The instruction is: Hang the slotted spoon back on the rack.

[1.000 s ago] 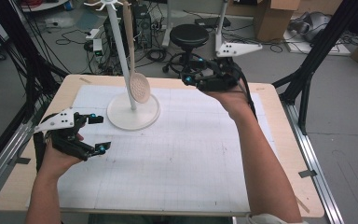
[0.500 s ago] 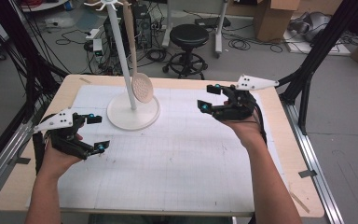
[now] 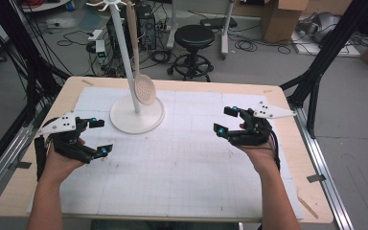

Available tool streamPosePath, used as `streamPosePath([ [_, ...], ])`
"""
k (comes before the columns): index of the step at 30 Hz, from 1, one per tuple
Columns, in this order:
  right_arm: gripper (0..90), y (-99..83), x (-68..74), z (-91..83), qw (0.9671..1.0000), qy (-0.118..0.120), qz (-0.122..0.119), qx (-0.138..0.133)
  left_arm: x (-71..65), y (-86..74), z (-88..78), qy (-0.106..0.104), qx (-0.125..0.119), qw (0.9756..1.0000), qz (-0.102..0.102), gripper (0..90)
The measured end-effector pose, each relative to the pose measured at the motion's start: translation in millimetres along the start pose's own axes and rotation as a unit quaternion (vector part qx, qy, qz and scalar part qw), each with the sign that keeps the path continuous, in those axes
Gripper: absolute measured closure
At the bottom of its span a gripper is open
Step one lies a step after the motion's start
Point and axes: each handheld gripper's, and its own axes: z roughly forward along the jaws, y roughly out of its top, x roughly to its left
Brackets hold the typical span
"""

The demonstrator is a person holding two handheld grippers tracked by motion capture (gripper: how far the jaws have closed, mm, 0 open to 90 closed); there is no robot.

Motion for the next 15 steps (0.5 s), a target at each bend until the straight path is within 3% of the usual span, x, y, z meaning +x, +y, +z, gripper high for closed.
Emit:
streamPosePath([
  [8, 18.7, -18.7, 1.3, -11.0, 0.9999, -0.011, 0.009, 0.001, -0.9, -0.2, 1.7, -0.001, 0.003, 1.0, 0.002, 5.8],
  [11, 17.5, -22.9, 0.6, -16.8, 0.9996, -0.014, 0.021, -0.01, -0.6, 0.1, 0.6, -0.002, 0.0, 1.0, 0.002, 5.8],
  [15, 16.7, -31.4, -1.4, -22.3, 0.9993, -0.024, 0.027, -0.002, 0.1, 0.2, 1.6, -0.002, -0.002, 1.0, 0.003, 5.8],
])
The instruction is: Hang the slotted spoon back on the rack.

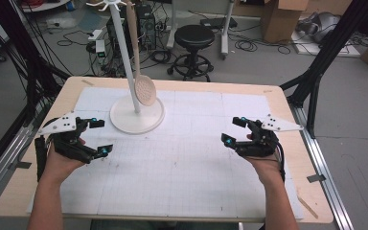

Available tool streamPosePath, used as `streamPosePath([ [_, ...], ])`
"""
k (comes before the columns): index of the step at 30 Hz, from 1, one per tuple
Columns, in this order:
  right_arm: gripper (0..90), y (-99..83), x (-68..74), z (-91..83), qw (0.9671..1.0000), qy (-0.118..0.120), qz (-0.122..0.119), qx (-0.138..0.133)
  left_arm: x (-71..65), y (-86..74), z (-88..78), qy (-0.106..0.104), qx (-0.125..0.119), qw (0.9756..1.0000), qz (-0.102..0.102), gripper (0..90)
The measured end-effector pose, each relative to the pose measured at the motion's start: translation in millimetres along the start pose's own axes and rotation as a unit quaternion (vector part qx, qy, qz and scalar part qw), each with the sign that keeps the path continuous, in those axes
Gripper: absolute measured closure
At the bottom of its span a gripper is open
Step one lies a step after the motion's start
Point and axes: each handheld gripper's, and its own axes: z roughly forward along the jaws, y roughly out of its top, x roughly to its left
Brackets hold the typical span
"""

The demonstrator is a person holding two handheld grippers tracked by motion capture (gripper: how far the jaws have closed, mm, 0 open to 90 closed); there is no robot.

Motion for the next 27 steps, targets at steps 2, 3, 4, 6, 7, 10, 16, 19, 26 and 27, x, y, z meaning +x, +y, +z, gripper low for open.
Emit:
streamPosePath([
  [2, 16.6, -3.5, -2.4, -3.3, 1.0, -0.005, 0.004, 0.003, 0.0, 0.1, 0.6, -0.001, -0.002, 1.0, 0.0, 5.8],
  [3, 16.6, -3.7, -3.1, -4.1, 1.0, -0.006, 0.004, 0.002, 0.4, 0.0, 1.0, -0.001, -0.003, 1.0, -0.001, 5.8],
  [4, 16.6, -3.5, -3.3, -4.8, 1.0, -0.007, 0.006, 0.0, 0.9, -0.4, 1.5, -0.001, -0.001, 1.0, -0.001, 5.9],
  [6, 16.6, -3.2, -3.1, -3.6, 1.0, -0.007, 0.002, 0.0, 1.2, -1.0, 2.3, -0.001, 0.002, 1.0, -0.002, 5.8],
  [7, 16.6, -3.5, -2.9, -2.4, 1.0, -0.008, -0.001, 0.003, 1.1, -1.1, 2.4, -0.001, 0.003, 1.0, -0.001, 5.9],
  [10, 16.6, -5.0, -2.2, 0.4, 0.9999, -0.006, -0.001, 0.012, 0.6, -0.8, 2.1, -0.001, 0.002, 1.0, 0.0, 5.8],
  [16, 16.6, -3.1, -1.1, -1.6, 0.9999, -0.008, -0.005, 0.007, -0.2, -1.3, 2.5, -0.003, 0.004, 1.0, 0.0, 5.9],
  [19, 16.6, -2.2, -1.1, -1.9, 0.9999, -0.009, -0.005, 0.006, -0.6, -1.3, 2.2, -0.003, 0.003, 1.0, 0.0, 5.8],
  [26, 16.5, -2.0, -1.4, -3.1, 0.9999, -0.011, -0.005, 0.003, -0.4, -2.7, 3.5, -0.002, 0.007, 1.0, -0.001, 5.9],
  [27, 16.5, -2.0, -1.9, -3.2, 0.9999, -0.01, -0.005, 0.001, -0.2, -3.0, 4.3, -0.003, 0.008, 1.0, -0.002, 5.8],
])
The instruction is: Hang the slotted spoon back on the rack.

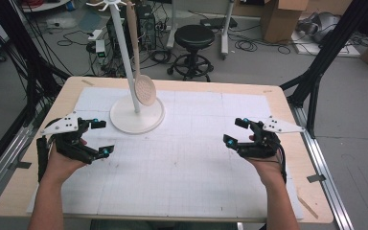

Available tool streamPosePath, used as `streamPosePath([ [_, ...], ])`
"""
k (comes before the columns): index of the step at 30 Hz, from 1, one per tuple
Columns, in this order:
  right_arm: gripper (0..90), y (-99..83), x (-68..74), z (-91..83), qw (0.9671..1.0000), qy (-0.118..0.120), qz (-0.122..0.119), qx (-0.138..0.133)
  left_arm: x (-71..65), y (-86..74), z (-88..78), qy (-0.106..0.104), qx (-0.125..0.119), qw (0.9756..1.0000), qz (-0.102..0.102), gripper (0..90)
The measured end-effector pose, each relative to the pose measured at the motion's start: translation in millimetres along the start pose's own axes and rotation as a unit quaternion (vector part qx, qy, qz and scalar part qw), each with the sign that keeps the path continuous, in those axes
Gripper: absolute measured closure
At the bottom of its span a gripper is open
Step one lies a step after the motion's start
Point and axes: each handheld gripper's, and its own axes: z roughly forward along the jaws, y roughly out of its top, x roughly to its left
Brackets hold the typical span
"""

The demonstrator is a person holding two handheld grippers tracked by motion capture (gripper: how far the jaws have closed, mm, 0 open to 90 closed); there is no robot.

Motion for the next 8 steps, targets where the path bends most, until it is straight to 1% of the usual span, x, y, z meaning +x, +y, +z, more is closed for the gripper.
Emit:
streamPosePath([
  [8, 16.5, -0.4, -0.8, 0.2, 1.0, -0.001, 0.002, 0.003, 0.6, -1.0, -0.2, -0.001, 0.001, 1.0, -0.002, 5.8],
])
